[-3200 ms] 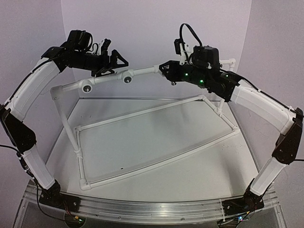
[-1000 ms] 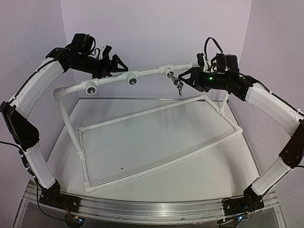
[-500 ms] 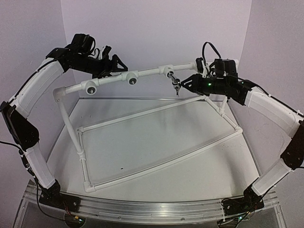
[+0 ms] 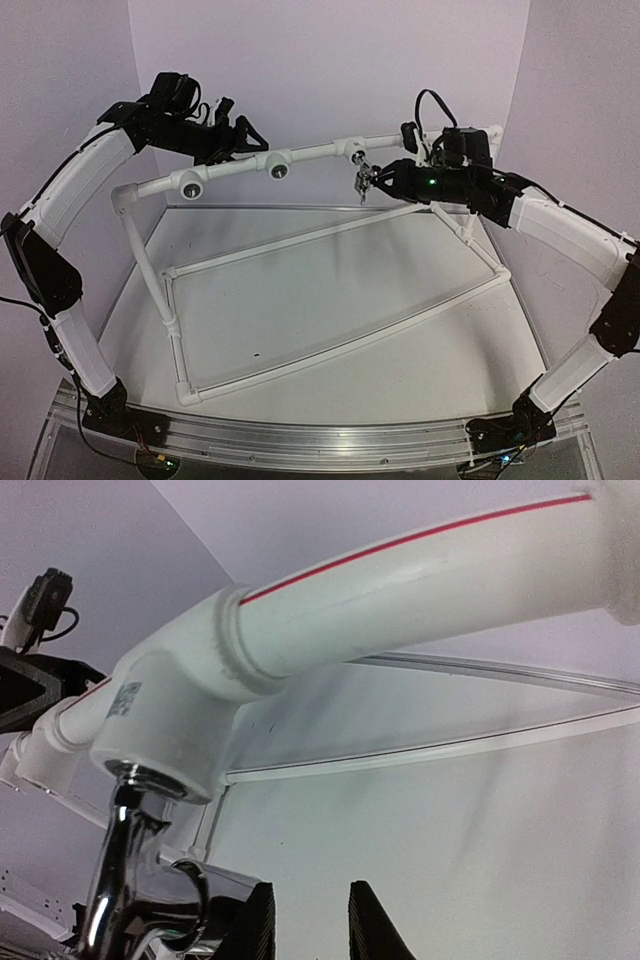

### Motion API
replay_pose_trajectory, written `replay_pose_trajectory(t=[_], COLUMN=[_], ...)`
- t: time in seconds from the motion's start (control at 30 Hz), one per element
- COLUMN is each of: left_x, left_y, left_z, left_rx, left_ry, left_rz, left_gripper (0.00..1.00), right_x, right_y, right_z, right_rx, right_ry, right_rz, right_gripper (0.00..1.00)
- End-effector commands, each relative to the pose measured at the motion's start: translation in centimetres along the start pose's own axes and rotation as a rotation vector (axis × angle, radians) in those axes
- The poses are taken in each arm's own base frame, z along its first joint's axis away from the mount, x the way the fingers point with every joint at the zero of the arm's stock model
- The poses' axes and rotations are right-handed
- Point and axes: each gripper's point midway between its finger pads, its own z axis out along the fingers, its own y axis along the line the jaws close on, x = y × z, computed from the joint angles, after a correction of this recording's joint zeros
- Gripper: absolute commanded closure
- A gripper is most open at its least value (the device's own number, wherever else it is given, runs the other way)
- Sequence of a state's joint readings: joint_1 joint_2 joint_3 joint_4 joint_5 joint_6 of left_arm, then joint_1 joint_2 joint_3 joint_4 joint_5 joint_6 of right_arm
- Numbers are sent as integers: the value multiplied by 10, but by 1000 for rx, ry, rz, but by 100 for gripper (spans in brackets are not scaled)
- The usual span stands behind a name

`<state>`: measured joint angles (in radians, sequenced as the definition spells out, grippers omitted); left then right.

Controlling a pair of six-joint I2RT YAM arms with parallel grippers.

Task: Install the water faucets

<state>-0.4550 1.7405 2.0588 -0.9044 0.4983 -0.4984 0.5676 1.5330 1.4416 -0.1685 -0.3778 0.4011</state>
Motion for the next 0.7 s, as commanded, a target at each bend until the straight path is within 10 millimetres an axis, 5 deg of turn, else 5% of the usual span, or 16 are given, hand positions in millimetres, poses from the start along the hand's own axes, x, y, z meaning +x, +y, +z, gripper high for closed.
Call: replay_pose_trajectory(t=[0.0,0.13,0.27,0.47,0.67], left_x=[2,3,3,3,3], left_y=[-5,-4,-4,-2,-2], left_z=[-2,1,1,2,3], left_rx=[20,22,23,19,19], left_ry=[4,10,11,12,12], left_rz=[12,7,7,2,0], left_gripper=[9,9,9,9,9], right_x=[-1,2,4,-3,-16], right_y=[30,43,49,16,-15], right_z=[3,2,-3,-18,-35], right_rx=[-116,-176,-208,-5,249], right_ry=[-26,-31,-39,-128,-202], right_rz=[-29,-30,-26,-75,-265], right_gripper=[77,74,54,21,10])
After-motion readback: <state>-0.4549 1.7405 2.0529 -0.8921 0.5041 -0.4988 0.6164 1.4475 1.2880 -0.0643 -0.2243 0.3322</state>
